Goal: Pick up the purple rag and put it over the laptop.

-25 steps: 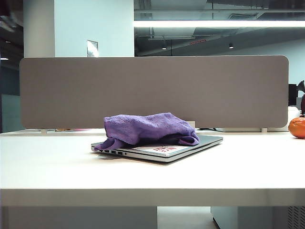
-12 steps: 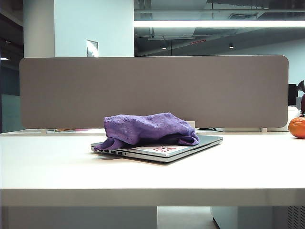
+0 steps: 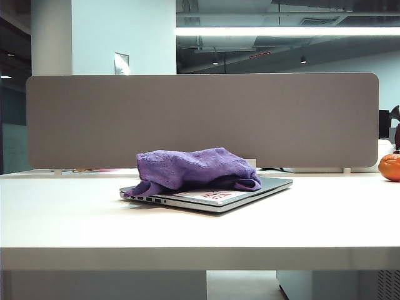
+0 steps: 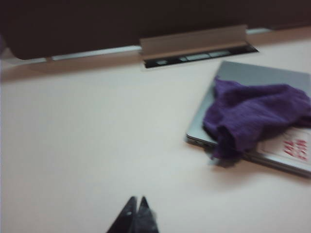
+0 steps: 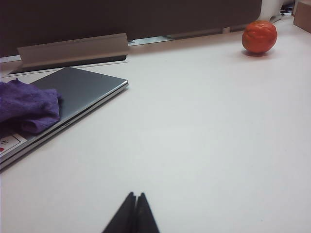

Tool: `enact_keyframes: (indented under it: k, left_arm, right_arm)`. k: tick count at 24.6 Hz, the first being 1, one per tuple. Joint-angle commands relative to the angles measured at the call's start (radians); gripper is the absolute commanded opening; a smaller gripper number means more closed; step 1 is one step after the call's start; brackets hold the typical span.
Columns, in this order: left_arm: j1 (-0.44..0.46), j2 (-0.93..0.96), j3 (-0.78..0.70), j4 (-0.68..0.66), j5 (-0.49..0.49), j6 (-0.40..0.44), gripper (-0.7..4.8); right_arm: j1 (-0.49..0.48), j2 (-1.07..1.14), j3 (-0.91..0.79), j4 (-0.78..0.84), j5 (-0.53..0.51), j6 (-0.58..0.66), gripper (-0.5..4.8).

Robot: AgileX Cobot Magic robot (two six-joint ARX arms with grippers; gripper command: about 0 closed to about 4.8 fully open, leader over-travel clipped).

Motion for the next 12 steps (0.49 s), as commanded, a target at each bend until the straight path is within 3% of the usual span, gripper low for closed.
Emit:
enact_keyframes:
  k: [1,5,9,12]
  left_arm:
    - [0.097,0.0,-0.074,0.106,0.049,0.0,-0.06]
    - [0.211,-0.015,-0.183,0.21,0.121,-0.014,-0.06]
    - [0.349,-0.114,-0.344,0.373,0.273,-0.034,-0.06]
    - [0.382,-0.164,-0.407,0.439,0.285,-0.034,-0.06]
  right_arm:
    - [0.0,-0.002,-0.005,0.016,0.005,-0.002,0.22]
    - [0.0,-0.002,-0.005,0.017,0.004,-0.002,0.22]
    - [0.0,-0.002,-0.005,0.016,0.004,-0.002,0.22]
    - [0.0,-0.002,-0.005,0.016,0.004,-0.002,0.22]
